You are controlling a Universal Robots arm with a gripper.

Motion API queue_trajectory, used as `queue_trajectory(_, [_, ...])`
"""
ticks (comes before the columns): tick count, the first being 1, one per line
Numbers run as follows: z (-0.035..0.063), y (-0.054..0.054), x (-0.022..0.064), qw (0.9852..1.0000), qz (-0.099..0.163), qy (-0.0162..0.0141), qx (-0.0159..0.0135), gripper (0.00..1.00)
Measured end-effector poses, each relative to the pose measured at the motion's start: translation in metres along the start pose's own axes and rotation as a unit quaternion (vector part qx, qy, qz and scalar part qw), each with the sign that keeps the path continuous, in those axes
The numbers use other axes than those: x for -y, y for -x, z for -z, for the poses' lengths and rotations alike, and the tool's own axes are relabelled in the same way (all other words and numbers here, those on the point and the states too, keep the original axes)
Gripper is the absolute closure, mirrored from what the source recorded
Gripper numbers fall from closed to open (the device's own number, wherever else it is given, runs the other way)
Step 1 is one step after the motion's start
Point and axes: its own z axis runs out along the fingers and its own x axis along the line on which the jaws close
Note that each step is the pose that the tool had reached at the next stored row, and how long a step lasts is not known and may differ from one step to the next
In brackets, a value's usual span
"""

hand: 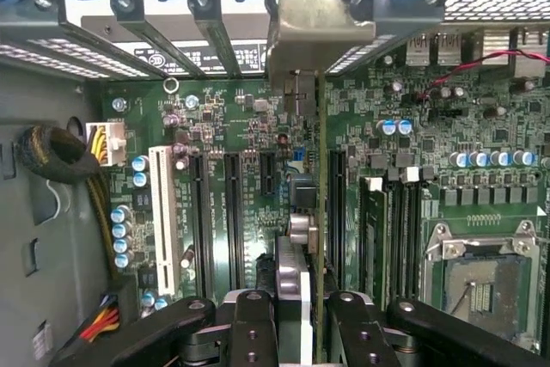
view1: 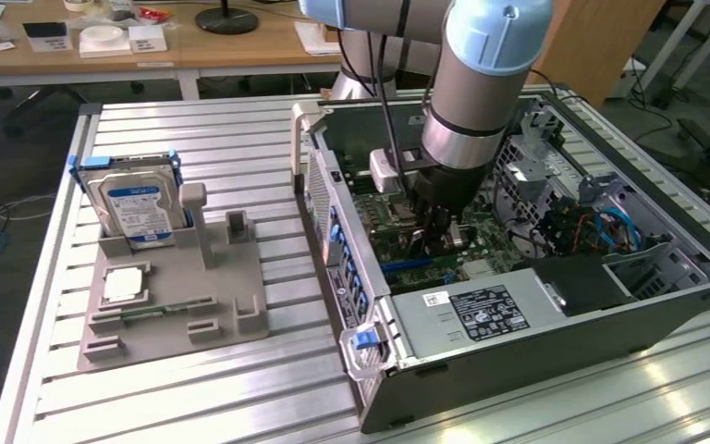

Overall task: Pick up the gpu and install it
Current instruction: 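Insert the gpu into the slot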

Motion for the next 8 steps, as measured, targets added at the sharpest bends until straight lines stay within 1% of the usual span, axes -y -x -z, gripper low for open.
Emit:
queue_trajectory(4, [-0.0012,-0.0001,-0.0019,1.0,0.0,0.0006,-0.0001,0.72])
queue_trajectory(8, [-0.0013,-0.0003,-0.0066,1.0,0.0,0.0005,0.0001,0.72])
